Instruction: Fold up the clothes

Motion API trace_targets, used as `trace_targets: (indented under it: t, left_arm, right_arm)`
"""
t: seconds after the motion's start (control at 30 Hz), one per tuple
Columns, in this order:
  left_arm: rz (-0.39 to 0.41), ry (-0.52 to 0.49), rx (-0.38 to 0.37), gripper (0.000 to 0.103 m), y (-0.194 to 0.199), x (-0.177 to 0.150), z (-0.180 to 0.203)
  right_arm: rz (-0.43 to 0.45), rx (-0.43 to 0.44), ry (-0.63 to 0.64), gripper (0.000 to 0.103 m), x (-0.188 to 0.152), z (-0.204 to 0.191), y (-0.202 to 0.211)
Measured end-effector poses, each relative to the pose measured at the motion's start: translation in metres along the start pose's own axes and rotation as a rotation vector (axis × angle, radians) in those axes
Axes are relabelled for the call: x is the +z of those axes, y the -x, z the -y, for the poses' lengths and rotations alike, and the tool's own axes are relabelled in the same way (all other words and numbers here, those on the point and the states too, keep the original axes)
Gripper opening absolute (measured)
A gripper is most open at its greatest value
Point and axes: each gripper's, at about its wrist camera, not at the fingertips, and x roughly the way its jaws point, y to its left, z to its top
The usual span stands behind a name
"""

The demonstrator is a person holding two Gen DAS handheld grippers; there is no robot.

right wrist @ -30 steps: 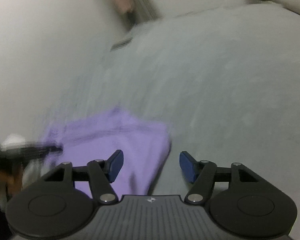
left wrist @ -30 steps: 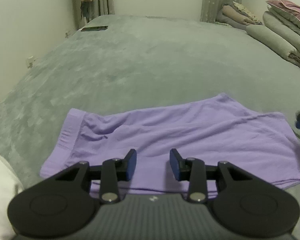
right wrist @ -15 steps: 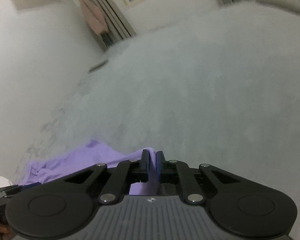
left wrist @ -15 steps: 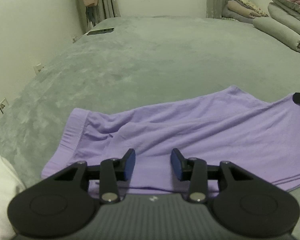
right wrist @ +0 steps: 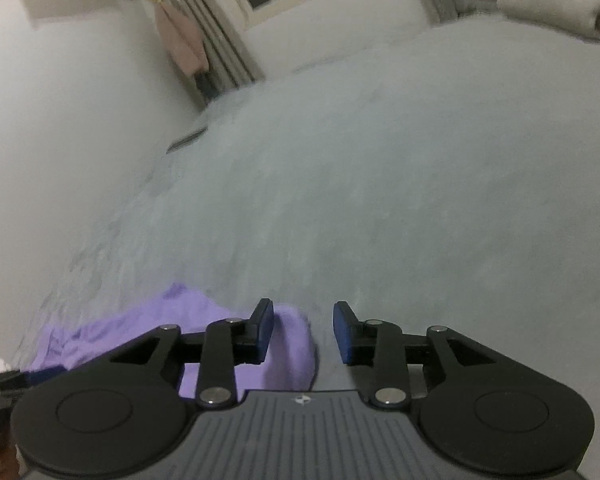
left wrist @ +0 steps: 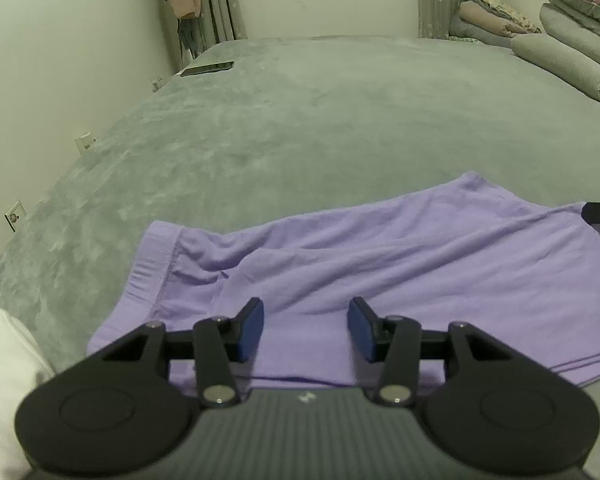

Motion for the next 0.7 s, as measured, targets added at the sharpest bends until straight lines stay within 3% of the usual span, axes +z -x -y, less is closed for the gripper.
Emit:
trace_targets:
  t: [0.07,0.13,0.37,0.5,0.6,0.7]
  left_arm:
    - [0.000,0.003,-0.001,0.045,0.000,0.000,-0.001]
    - [0.000,0.002,0.003,0.045,0.000,0.001,-0.001]
    - [0.002,-0.006,0.017,0.048,-0.001,0.001,0.001]
    - [0.002,0.002,0.025,0.048,0.000,0.001,-0.002]
    - [0.013,0.006,0.020,0.048,0.003,0.002,-0.003]
    - [0.042,0.005,-0.003,0.048,0.010,0.004,-0.002]
  right_arm:
    - [-0.006,0.001,0.008,0.027,-0.003,-0.001,-0.003]
    - [-0.013,-0.015,0.040,0.008,-0.003,-0.008,-0.004]
    - [0.037,-0.087,0.141,0.008,-0.004,-0.024,0.008]
    - [-0.007,-0.087,0.131,0.014,-0.005,-0.023,0.000]
    - [-0.016,-0.080,0.102,0.033,0.000,-0.017,0.014]
    - [0.038,-0.106,0.182,0.035,0.002,-0.027,0.030]
